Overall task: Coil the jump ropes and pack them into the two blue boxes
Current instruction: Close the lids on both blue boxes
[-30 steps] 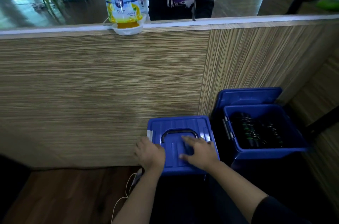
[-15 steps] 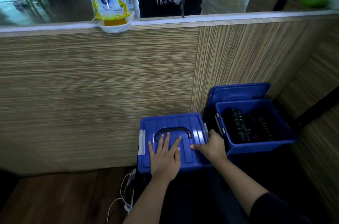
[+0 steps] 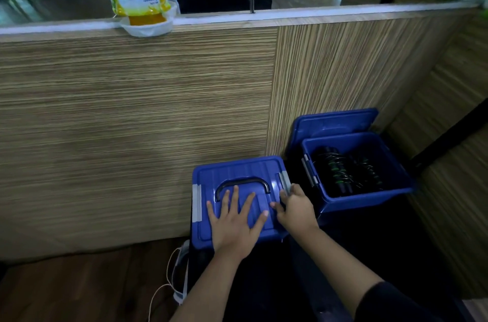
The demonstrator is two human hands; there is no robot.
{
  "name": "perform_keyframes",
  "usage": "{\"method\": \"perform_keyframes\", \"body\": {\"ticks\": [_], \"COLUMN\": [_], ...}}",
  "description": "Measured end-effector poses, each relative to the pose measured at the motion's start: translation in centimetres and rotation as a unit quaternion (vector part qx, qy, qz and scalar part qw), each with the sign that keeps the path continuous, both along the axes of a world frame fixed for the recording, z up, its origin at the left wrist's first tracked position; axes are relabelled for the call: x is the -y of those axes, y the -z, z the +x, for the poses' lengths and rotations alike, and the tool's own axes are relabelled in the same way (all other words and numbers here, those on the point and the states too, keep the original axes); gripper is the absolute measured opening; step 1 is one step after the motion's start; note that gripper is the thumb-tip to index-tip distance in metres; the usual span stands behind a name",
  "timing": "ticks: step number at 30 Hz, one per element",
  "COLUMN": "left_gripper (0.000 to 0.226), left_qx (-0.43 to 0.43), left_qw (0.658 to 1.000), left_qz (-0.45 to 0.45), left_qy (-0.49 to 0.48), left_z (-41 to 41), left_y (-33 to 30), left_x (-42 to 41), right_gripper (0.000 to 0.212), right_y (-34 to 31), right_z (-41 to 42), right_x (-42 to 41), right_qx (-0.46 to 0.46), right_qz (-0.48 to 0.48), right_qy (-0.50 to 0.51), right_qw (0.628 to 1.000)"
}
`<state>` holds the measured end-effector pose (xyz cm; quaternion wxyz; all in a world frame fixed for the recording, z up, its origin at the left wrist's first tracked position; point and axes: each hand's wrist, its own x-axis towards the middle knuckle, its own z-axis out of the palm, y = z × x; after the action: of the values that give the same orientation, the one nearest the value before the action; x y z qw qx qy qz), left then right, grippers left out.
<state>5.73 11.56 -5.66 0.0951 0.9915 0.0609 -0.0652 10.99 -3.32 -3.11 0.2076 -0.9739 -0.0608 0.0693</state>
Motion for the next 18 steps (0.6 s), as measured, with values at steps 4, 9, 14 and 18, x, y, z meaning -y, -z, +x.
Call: {"method": "perform_keyframes", "body": {"ticks": [4,9,14,18], "left_gripper": [0.092,0.092,0.086,0.089], "left_qx": [0.011,0.030,0.067,0.085], "left_qw": [1.000,0.999,0.998,0.996], "left_qz": [0.026,0.023,0.002,0.013], "left_qy": [0.006,0.023,0.010,-0.001], "left_z": [0.4,3.4,6.8,8.5], "left_y": [-0.1,0.1,0.6,1.0], "left_x": [-0.2,-0.5,0.7,0.9], "right_gripper": [0.034,0.021,0.043,0.059], "right_y": [-0.2,-2.1,-4.7,-5.3], "right_z": [1.0,5.9,13.8,17.9], "right_x": [1.9,7.2,11.6,12.8], "right_qx": [-0.011,0.053,0.119,0.121], "right_qz": [0.001,0.050,-0.063,-0.131], "right_qy": [-0.063,-0.061,-0.014,-0.054], "right_qw": [0.998,0.995,0.991,0.983]}}
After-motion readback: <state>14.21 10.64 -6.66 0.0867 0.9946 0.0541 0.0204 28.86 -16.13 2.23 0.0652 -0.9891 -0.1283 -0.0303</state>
